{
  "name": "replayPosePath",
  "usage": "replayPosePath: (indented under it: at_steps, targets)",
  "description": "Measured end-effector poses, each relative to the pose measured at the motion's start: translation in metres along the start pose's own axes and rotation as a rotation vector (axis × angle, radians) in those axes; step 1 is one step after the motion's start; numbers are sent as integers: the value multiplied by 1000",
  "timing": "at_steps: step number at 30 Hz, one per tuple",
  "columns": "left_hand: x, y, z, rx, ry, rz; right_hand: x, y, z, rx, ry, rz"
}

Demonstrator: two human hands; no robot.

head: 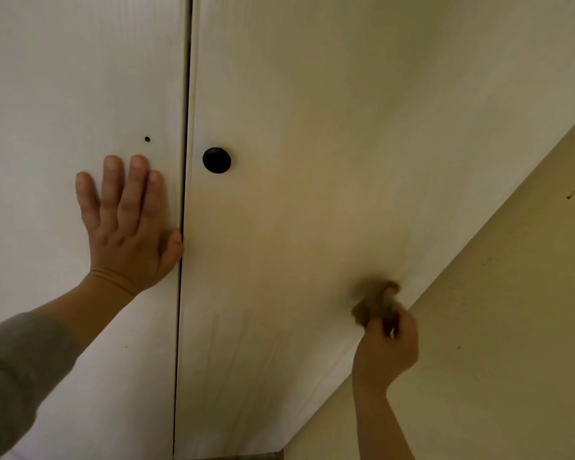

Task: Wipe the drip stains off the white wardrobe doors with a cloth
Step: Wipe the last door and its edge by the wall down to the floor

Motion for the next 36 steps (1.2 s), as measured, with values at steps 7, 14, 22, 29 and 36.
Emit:
replayPosePath:
  at_steps: [7,14,22,29,36]
  targets:
    - [0,0,0,-2,5,-8,-35,-70,-54,-131,245,138]
    - [-1,1,0,1,14,-9,18,65,-15,-36,154,-622]
    - [0,0,0,-2,8,-9,-40,-60,-28,-160,205,-8]
    - [0,1,0,1,16,-9,-72,-93,-54,-159,294,301]
    - [-1,1,1,13,11,3,-26,56,-18,-87,260,-365]
Point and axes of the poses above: each hand's wrist, its own x-axis away from the middle knuckle, its own z-axis out of the back of the hand, y = z × x, the point moved 4 cm from there along -x, towards the middle knuckle, and after that the axes turned 1 degree about z, right-handed, at the moved point
